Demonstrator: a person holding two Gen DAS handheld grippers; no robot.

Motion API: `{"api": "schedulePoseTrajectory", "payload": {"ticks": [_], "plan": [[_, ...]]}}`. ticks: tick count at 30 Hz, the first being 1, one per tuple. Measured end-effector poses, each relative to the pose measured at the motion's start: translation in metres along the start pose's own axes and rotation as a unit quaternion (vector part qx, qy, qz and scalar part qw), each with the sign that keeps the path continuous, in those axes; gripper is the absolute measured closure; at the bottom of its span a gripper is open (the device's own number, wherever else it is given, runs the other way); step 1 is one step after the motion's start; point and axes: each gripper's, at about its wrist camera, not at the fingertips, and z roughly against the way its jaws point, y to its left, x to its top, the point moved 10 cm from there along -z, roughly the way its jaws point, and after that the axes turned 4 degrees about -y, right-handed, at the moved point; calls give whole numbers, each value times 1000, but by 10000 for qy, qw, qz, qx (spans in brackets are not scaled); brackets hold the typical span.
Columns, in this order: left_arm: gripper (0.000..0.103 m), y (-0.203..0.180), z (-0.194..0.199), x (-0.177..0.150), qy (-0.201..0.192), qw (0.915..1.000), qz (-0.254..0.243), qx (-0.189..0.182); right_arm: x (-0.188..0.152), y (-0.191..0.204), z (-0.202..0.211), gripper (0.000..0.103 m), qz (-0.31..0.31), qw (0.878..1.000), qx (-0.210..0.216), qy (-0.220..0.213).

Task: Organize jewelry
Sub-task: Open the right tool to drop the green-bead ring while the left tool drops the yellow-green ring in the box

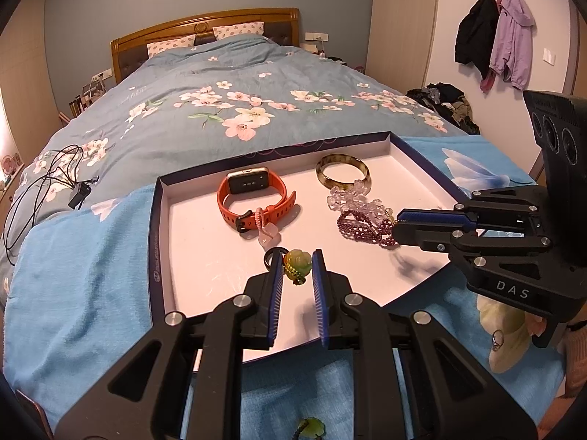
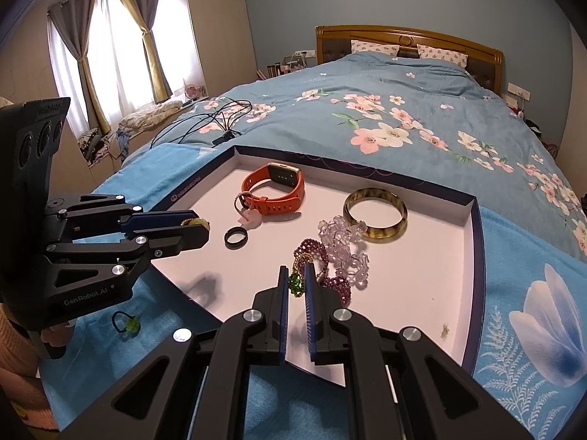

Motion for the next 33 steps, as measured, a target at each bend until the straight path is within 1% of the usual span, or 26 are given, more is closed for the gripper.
{"api": "schedulePoseTrajectory", "payload": {"ticks": [24,33], "plan": [[87,2,-14,-4,160,9998,89,45,-5,-1,-15,96,61,9998,-54,205],[86,4,-20,-6,249,9995,193,25,-6,-4,-19,96,27,9996,-102,249]]}}
